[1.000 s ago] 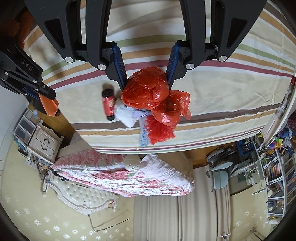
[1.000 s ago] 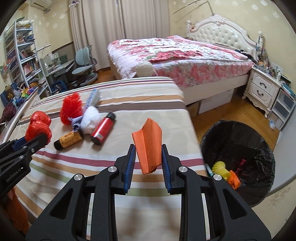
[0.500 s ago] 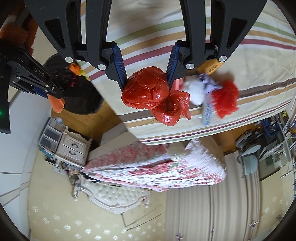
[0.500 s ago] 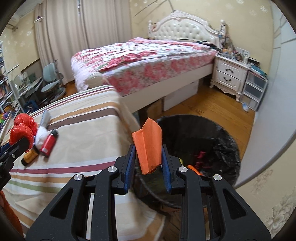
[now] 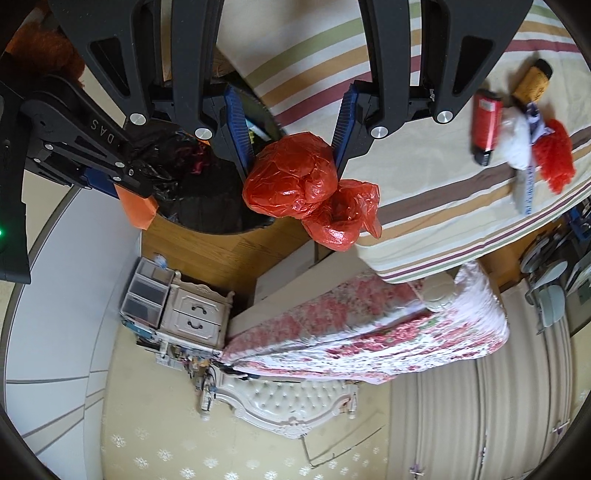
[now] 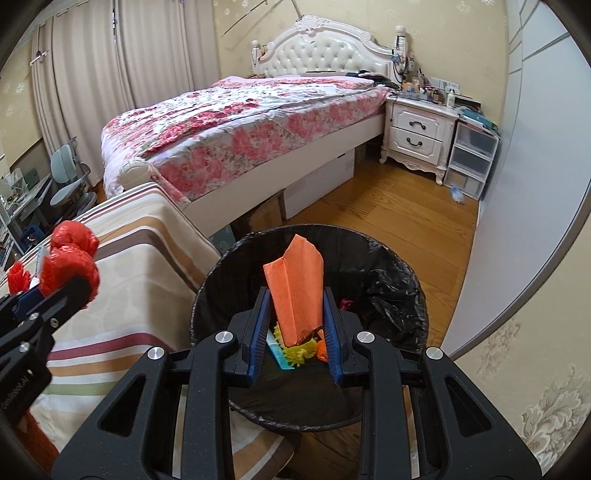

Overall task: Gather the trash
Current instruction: 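Carry the red bag and orange paper over the black bin, then open both tools to drop the bag and paper into the bin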

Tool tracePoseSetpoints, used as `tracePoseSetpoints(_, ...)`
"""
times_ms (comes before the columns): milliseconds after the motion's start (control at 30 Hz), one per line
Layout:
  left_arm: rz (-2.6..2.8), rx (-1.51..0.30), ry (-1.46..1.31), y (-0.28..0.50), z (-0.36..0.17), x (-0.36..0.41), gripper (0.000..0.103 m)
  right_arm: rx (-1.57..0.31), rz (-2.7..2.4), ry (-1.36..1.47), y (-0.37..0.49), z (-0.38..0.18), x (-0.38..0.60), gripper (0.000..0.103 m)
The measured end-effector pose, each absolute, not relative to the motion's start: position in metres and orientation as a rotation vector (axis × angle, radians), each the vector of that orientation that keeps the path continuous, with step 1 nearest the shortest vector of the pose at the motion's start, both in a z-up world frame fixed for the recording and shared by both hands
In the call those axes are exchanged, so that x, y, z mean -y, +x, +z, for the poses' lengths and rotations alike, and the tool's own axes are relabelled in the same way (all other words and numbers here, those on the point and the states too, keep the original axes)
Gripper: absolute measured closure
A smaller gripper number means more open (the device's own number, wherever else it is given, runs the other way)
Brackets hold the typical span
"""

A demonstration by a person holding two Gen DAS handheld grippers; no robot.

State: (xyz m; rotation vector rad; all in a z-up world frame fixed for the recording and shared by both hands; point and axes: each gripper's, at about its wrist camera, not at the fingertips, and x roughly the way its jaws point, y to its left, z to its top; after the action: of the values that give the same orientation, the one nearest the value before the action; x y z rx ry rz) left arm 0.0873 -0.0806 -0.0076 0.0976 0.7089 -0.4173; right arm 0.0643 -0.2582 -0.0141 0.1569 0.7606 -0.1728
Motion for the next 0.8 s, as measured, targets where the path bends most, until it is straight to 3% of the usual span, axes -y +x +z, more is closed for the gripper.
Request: tracePoseSetpoints(800,-0.466,-0.777,0.207,0.119,-0.046,0.141,0.058,-0.815,-0.228,0.228,0.092,-0.044,0.299,0.074)
